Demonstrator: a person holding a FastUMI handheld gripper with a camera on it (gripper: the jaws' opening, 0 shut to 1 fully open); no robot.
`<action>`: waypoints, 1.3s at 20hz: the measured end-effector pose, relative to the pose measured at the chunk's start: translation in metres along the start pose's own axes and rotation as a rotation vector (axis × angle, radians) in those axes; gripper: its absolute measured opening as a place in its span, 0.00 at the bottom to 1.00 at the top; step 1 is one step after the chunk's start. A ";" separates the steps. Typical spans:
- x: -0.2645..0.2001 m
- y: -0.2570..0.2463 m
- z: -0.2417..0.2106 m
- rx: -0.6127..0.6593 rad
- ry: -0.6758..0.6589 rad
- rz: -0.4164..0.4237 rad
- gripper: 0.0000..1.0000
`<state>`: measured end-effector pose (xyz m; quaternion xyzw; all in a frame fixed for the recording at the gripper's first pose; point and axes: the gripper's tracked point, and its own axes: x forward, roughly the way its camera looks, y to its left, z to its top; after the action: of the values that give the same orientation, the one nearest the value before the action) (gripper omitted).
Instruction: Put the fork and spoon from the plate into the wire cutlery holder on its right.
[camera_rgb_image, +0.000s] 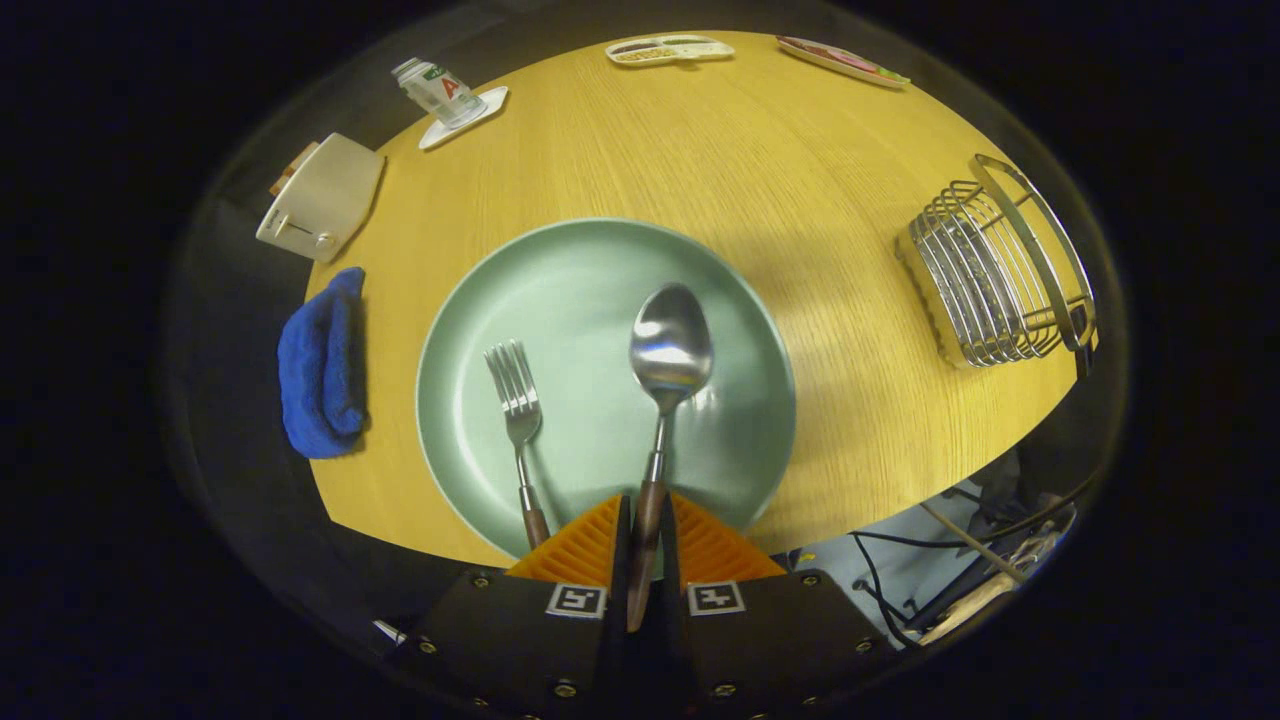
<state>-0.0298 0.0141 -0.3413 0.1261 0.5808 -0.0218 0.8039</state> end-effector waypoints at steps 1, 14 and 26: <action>-0.003 0.000 0.004 0.005 -0.013 0.006 0.15; -0.037 0.018 0.035 0.048 -0.163 0.151 0.06; -0.119 -0.034 0.072 0.239 -0.432 0.211 0.06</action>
<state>-0.0076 -0.0483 -0.2143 0.2724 0.3727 -0.0328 0.8865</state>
